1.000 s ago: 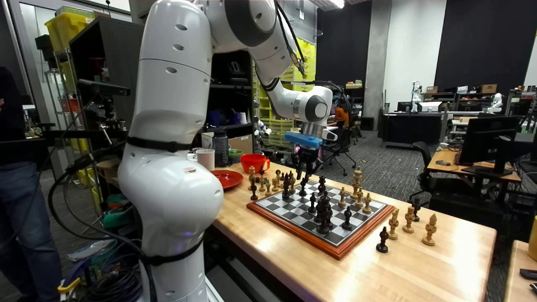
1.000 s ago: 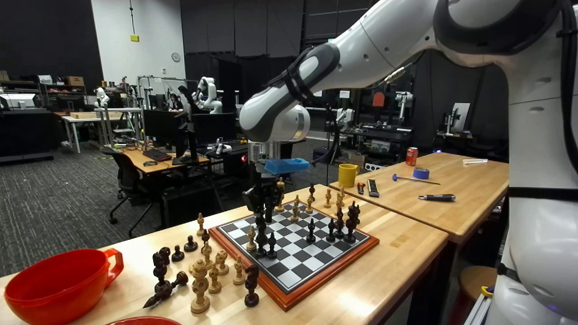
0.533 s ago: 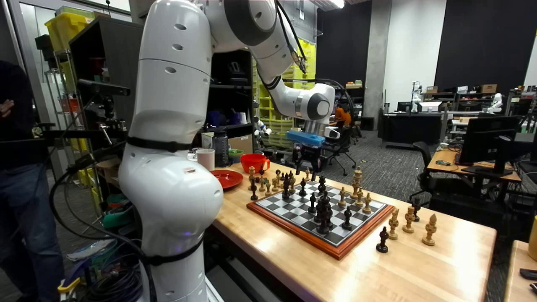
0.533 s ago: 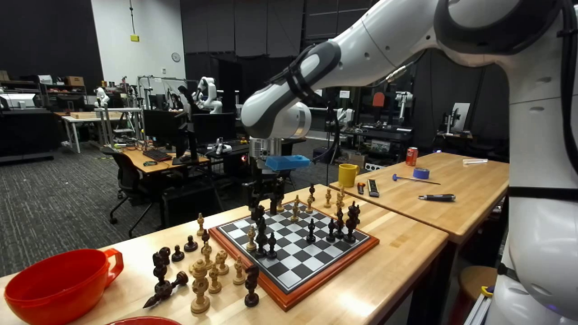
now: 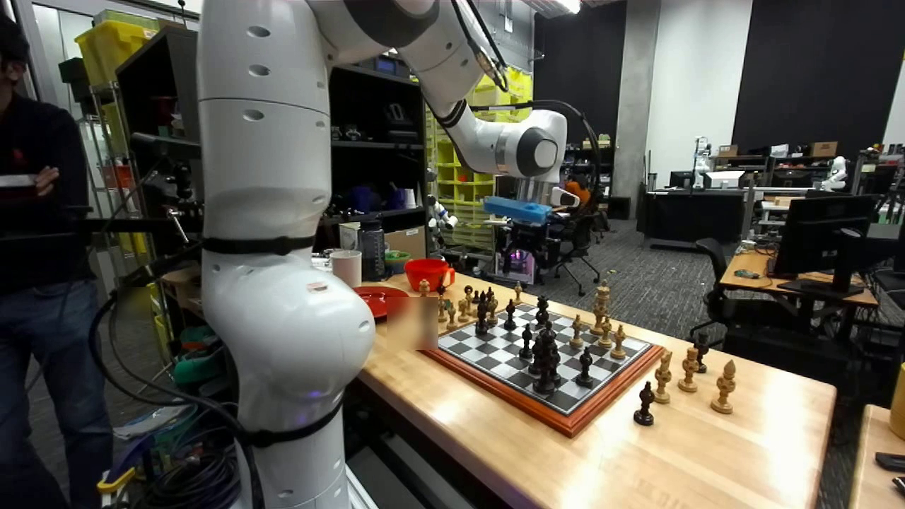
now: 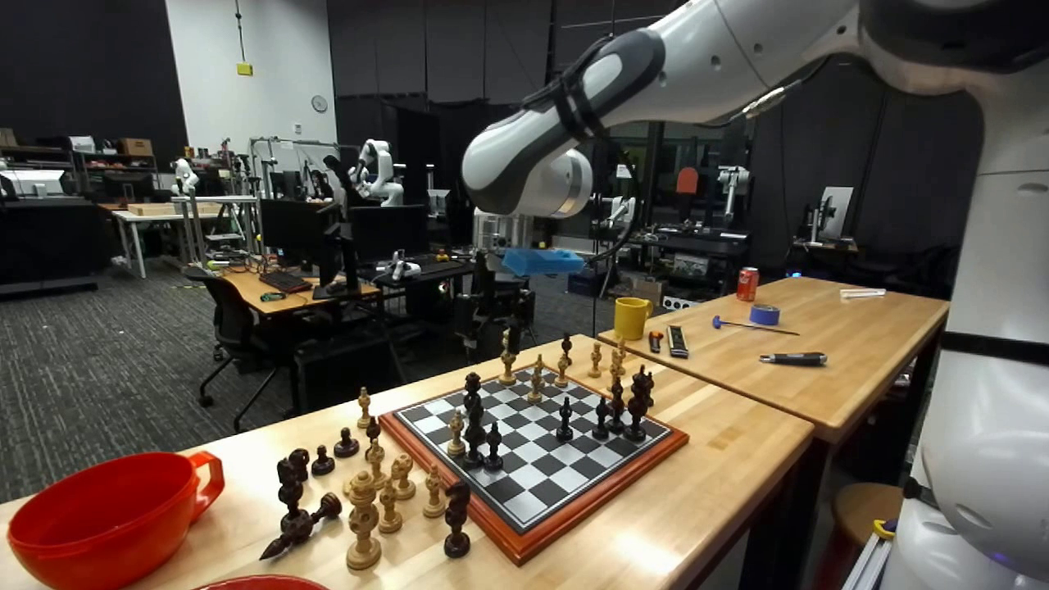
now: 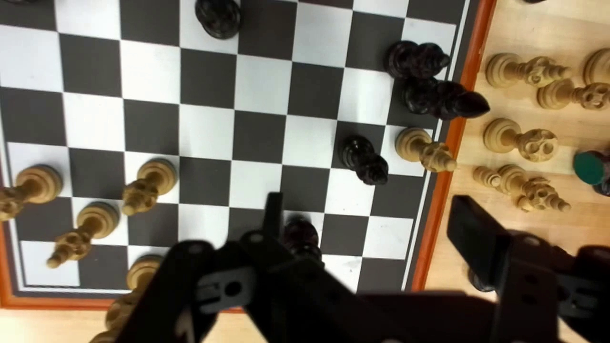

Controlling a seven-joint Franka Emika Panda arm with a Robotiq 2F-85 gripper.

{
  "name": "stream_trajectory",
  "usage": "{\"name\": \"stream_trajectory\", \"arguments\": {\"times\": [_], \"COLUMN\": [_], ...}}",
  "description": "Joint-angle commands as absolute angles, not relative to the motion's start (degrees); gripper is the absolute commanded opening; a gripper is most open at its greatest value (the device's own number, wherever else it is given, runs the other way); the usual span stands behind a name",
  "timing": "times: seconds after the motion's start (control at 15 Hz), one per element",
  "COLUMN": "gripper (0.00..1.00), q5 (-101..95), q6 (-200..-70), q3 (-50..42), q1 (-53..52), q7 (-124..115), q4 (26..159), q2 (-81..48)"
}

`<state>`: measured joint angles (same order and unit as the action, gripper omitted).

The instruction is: Move the black chess piece one space backwards

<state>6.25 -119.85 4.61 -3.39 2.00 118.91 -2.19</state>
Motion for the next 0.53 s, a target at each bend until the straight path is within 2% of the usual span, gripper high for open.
{"name": "stream_trajectory", "arguments": {"times": [0.0, 0.4, 0.47], "gripper": [1.0, 1.0, 1.0], "q5": [3.9, 0.7, 1.2], "q6": [-118.6, -111.7, -113.3], "q3": [3.9, 3.0, 3.2], "q1": [-3.2, -3.4, -3.3], "q7": [2.3, 3.6, 2.1], "q4": [130.1, 142.2, 137.0], "q2": [11.8, 30.8, 22.9]}}
